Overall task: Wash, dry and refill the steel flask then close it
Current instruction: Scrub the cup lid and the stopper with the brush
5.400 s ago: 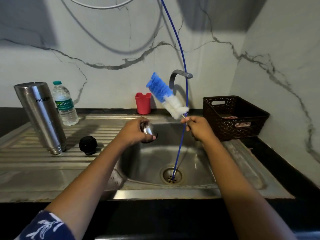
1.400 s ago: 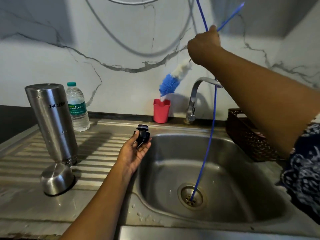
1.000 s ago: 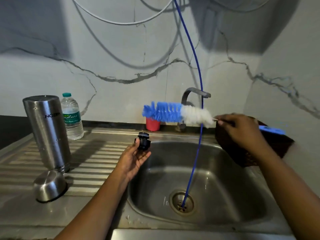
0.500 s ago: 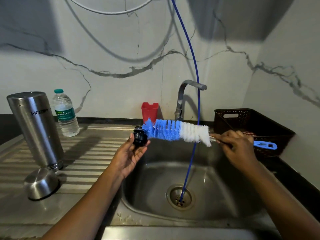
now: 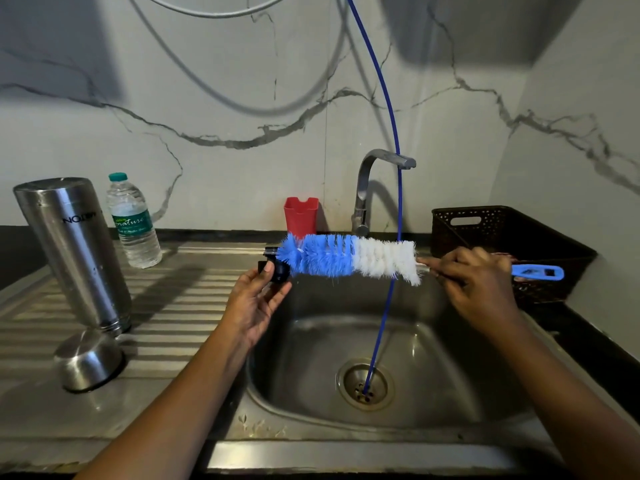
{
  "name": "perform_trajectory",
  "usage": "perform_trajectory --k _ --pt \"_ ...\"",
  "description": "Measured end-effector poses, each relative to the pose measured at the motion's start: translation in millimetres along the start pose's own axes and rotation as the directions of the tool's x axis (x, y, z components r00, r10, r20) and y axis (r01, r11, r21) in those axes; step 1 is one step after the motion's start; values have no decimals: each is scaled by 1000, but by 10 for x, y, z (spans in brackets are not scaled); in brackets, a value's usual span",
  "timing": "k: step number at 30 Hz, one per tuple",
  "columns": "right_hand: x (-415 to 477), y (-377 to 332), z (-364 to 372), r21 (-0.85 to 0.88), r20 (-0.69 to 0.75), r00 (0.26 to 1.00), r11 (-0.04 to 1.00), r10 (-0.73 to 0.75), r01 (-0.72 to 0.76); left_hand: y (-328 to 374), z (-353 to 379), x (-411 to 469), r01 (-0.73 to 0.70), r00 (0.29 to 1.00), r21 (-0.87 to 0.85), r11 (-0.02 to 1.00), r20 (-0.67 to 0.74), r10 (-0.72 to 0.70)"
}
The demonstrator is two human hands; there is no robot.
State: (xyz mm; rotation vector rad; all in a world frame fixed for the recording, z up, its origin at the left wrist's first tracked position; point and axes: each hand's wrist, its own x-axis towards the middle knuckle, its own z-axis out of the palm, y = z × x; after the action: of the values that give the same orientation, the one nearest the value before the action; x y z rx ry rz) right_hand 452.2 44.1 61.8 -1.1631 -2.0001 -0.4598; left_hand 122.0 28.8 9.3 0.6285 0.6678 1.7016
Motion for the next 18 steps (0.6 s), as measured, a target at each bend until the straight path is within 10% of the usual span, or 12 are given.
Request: perform_trajectory --k 18 --pt "17 238 -107 -28 133 990 998 -50 55 16 112 -102 185 983 62 981 13 -186"
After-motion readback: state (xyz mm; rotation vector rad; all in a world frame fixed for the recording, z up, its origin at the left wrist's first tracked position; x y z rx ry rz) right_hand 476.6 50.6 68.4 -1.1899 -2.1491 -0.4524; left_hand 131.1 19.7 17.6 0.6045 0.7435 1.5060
